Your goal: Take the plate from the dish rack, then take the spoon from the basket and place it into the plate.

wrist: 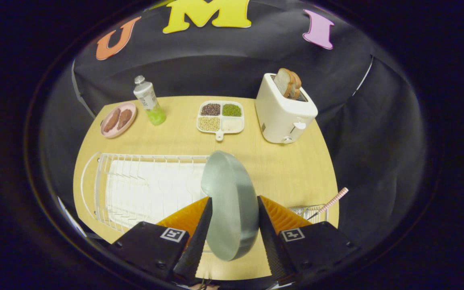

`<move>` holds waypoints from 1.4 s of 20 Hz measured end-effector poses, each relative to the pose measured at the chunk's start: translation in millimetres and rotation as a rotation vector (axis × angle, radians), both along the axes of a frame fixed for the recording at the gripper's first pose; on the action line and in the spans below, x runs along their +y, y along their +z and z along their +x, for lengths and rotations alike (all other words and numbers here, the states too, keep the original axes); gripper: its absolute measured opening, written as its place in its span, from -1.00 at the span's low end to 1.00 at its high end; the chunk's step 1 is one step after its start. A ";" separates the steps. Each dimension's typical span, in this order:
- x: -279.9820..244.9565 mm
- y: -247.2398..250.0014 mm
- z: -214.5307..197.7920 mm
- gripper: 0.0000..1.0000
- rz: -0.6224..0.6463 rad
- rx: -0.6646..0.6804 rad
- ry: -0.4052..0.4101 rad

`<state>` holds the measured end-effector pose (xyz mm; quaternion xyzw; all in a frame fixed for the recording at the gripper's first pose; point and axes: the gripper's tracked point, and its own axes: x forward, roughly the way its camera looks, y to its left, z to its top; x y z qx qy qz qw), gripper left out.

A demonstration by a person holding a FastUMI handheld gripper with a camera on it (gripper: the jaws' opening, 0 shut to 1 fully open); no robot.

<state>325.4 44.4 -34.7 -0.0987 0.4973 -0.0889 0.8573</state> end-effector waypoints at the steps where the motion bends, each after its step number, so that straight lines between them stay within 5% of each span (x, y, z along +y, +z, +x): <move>1: -1.7 0.3 -2.3 0.34 -0.035 0.027 -0.006; 7: 6.3 5.2 -5.9 -0.37 -0.171 0.019 -0.008; 20: 22.3 44.9 -30.6 -0.53 -0.523 -0.215 -0.093; 25: 24.8 64.0 -52.8 -0.53 -0.407 -0.338 -0.103; 28: 33.1 63.0 -82.1 -0.53 -0.228 -0.397 -0.027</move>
